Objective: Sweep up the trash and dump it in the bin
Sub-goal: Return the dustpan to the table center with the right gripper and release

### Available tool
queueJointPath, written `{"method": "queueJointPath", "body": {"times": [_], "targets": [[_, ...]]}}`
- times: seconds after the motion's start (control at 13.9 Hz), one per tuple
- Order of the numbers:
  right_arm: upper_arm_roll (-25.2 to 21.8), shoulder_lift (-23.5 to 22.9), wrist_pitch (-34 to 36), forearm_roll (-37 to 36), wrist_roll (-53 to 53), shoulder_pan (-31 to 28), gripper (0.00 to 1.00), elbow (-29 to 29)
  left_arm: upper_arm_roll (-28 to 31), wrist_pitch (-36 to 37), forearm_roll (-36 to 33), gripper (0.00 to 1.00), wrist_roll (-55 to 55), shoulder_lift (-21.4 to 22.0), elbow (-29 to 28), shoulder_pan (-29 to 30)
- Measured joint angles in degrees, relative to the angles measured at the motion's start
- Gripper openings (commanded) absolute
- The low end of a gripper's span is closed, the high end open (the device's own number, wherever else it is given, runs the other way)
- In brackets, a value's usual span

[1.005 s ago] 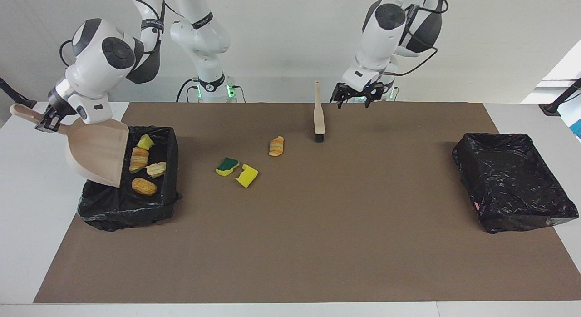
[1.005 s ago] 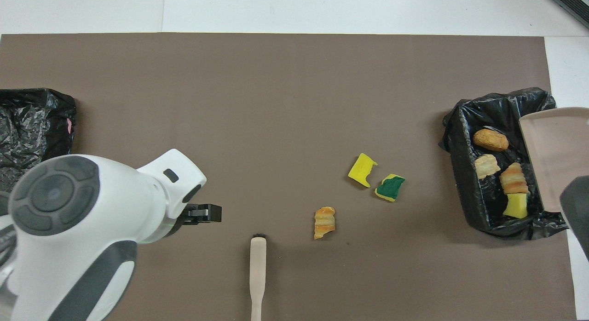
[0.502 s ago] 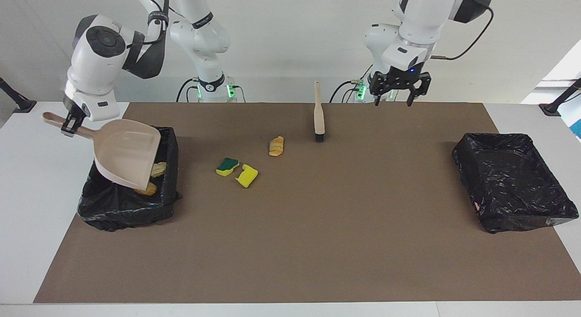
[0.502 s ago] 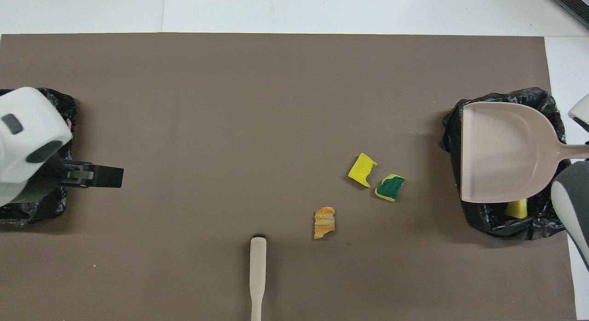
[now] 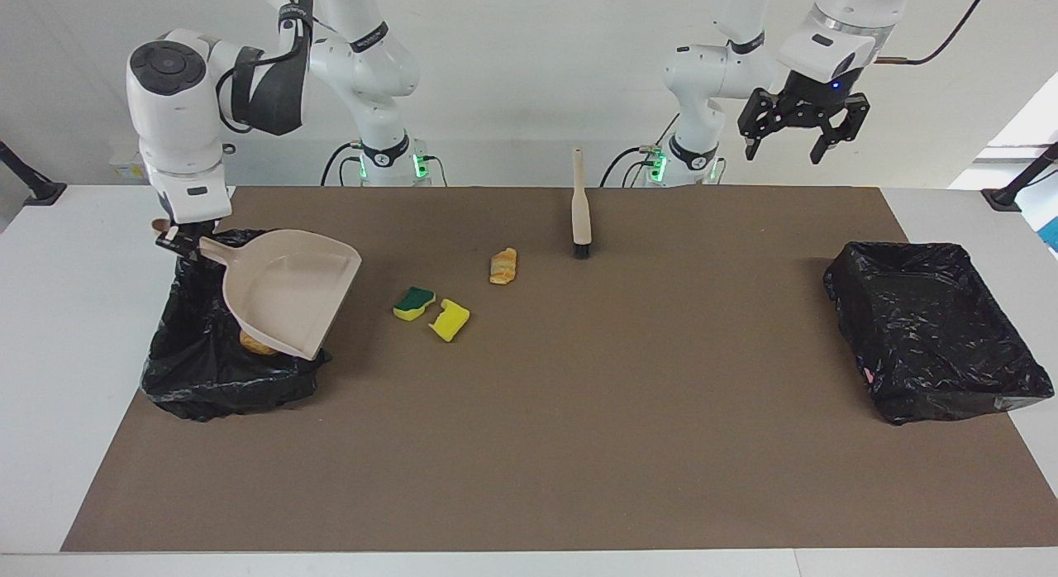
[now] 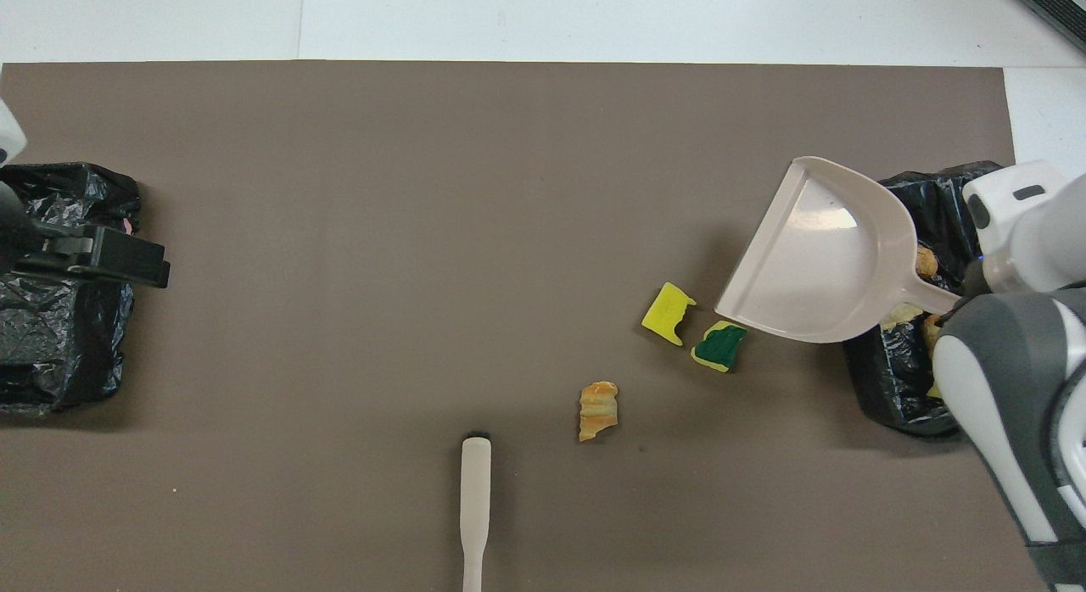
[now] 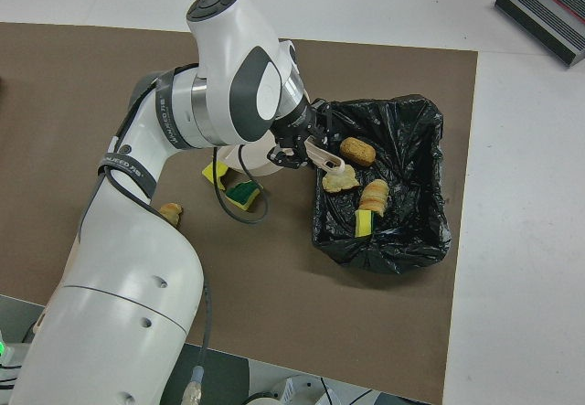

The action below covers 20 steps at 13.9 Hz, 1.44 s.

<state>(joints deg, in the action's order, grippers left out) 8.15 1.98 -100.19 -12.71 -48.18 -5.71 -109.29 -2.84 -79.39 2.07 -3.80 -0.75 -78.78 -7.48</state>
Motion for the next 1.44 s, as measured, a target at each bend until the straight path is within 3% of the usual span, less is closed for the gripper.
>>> {"method": "queueJointPath", "body": {"times": [0.29,0.57,0.86,1.15,1.29,1.36,1.44], "targets": [[0.26,-2.79,-0.24,5.94,22.28,7.92,0.0,-0.19,-0.18,0.94,0.84,1.0,0.0,0.63,0.73,0.5],[0.37,-6.5,-6.24,8.61,52.09,18.35,0.0,0.1,-0.28,1.45,0.84,1.0,-0.06,1.16,0.71,1.24],[0.43,-10.39,-9.9,10.75,71.68,27.71,0.0,3.47,-0.27,1.49,0.84,1.0,-0.06,1.16,0.68,3.61],[0.31,-19.56,-20.05,12.69,82.15,32.8,0.0,6.92,-0.36,1.5,0.84,1.0,-0.06,1.16,0.67,4.01],[0.25,-27.07,-22.42,12.69,86.96,36.18,0.0,12.89,-0.41,1.5,0.84,1.0,-0.06,1.16,0.67,4.01],[0.2,-30.23,-22.47,12.69,88.65,37.44,0.23,16.47,-0.41,1.51,0.84,1.0,-0.06,1.17,0.67,4.01],[0.16,-32.63,-22.66,12.68,89.66,38.3,0.99,19.25,-0.41,1.52,0.84,1.0,-0.06,1.17,0.67,4.01]]}}
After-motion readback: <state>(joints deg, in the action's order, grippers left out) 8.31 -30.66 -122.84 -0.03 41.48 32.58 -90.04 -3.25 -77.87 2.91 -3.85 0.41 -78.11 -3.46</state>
